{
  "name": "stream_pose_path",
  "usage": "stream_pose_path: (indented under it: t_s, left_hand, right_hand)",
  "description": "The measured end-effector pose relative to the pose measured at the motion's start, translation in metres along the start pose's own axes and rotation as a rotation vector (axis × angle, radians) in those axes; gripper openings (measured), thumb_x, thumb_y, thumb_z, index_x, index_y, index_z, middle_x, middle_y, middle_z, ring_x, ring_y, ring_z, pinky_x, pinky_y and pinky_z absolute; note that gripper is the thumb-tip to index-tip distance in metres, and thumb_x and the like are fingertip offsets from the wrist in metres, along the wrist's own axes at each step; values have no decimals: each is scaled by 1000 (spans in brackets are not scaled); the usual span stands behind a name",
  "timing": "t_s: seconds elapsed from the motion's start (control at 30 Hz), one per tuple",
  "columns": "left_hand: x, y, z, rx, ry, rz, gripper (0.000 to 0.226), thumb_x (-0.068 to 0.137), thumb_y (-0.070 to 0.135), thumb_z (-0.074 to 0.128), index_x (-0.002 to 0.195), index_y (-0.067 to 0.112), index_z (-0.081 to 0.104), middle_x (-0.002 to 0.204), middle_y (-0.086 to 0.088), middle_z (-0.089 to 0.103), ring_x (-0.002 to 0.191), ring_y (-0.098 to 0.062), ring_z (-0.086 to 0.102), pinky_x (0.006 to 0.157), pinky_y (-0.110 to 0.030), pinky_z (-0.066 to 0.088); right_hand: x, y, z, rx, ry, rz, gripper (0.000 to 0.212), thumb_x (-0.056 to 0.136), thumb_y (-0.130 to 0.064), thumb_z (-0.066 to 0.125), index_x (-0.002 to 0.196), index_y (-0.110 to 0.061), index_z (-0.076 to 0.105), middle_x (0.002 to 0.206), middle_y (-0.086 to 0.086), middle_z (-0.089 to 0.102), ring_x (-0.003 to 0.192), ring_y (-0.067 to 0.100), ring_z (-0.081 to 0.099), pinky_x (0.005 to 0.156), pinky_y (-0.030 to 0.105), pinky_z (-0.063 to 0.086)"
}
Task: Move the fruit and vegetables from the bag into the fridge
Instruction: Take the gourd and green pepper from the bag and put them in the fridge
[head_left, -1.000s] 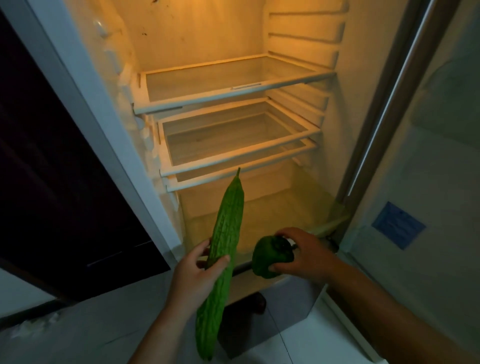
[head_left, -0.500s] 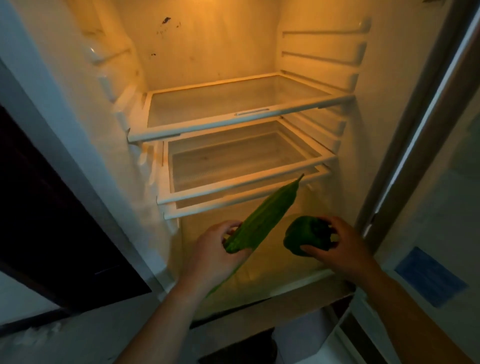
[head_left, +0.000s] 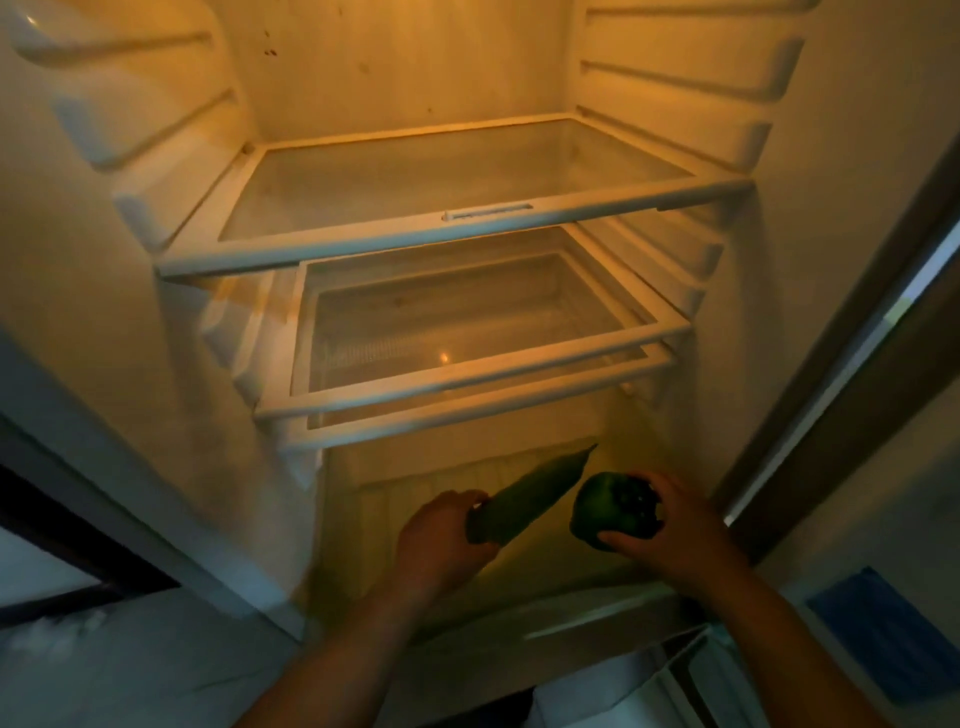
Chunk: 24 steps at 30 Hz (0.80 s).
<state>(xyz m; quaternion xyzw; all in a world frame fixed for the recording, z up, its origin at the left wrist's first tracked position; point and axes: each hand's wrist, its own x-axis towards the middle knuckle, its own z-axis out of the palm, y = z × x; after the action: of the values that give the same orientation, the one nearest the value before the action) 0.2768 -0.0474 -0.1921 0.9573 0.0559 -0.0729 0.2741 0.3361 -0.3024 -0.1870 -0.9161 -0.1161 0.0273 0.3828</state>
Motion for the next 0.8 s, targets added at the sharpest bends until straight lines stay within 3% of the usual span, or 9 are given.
stream_pose_path:
  t_s: [0.13,0.27,0.4,0.57,0.67,0.8]
  left_hand:
    - [4,-11,20,41,-135,-4,50,82,44,62,129,34,49,120,0,55,107,-18,55,81,-27,45]
    - [13,-17,25,7,-137,-25,42,83,43,61,123,35,52,117,1,58,101,-17,58,79,-28,48]
    - [18,-27,25,-118,-101,-47,54,86,42,59,136,35,39,136,4,47,120,-17,48,96,-30,42]
    - [7,-58,23,-143,-205,-143,60,82,40,65,136,37,38,140,6,42,126,-15,43,99,-27,37]
    - [2,-79,23,-194,-197,-252,63,78,38,71,133,36,41,133,5,47,118,-14,47,95,-26,41]
    - [3,-91,26,-298,-195,-352,53,80,39,69,128,28,49,111,4,57,95,-11,54,83,-23,47]
  right_hand:
    - [4,-2,4,-33,-63,-32,74,59,-29,87,122,-14,51,112,0,49,97,10,45,79,18,35]
    - [6,-2,12,-5,-89,-21,74,60,-27,86,122,-16,48,114,-1,47,100,9,45,76,10,34]
    - [9,-2,17,3,-110,9,76,60,-27,86,125,-15,47,115,-2,45,102,10,44,83,19,38]
    - [13,3,21,16,-103,28,80,59,-27,87,127,-14,46,124,5,47,105,13,46,88,25,40]
    - [15,1,27,24,-110,32,81,59,-27,87,127,-15,45,125,4,47,105,11,44,86,24,39]
    - [17,0,34,-3,-159,29,84,60,-31,86,131,-17,43,128,2,46,108,10,44,88,22,38]
